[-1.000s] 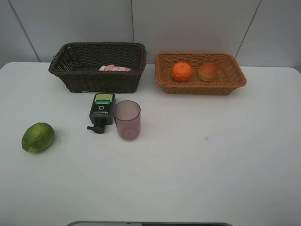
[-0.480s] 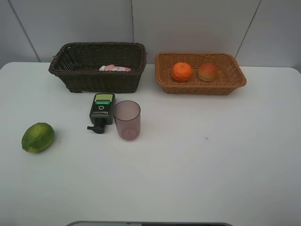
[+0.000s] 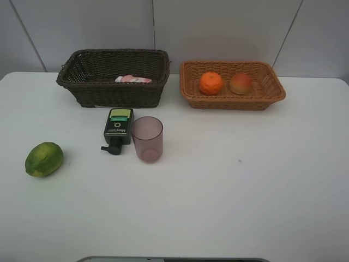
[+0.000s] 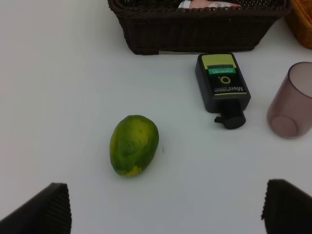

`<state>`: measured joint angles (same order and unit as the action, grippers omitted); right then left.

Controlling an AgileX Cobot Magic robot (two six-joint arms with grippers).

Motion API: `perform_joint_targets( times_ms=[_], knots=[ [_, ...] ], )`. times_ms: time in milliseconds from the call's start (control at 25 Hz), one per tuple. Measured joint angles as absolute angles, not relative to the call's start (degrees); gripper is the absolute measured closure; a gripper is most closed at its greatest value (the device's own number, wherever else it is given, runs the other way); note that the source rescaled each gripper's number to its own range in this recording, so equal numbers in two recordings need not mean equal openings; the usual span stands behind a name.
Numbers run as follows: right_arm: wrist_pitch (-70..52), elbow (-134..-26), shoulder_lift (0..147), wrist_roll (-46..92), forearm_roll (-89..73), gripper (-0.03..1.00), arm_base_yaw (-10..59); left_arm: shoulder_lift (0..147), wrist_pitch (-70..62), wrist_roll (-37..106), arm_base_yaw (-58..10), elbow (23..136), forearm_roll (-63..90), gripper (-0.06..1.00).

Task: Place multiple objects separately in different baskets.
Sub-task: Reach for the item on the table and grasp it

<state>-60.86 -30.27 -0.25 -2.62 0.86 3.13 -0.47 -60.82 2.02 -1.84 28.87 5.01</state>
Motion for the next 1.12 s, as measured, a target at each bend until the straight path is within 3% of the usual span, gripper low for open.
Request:
perform_joint_targets(
  times_ms=[1120],
  knots=[
    [-60.86,-30.27,-0.42,-2.62,0.86,0.24,3.13,-0.47,-60.82,2.02,-1.84,28.87,5.01,-0.06]
  ],
)
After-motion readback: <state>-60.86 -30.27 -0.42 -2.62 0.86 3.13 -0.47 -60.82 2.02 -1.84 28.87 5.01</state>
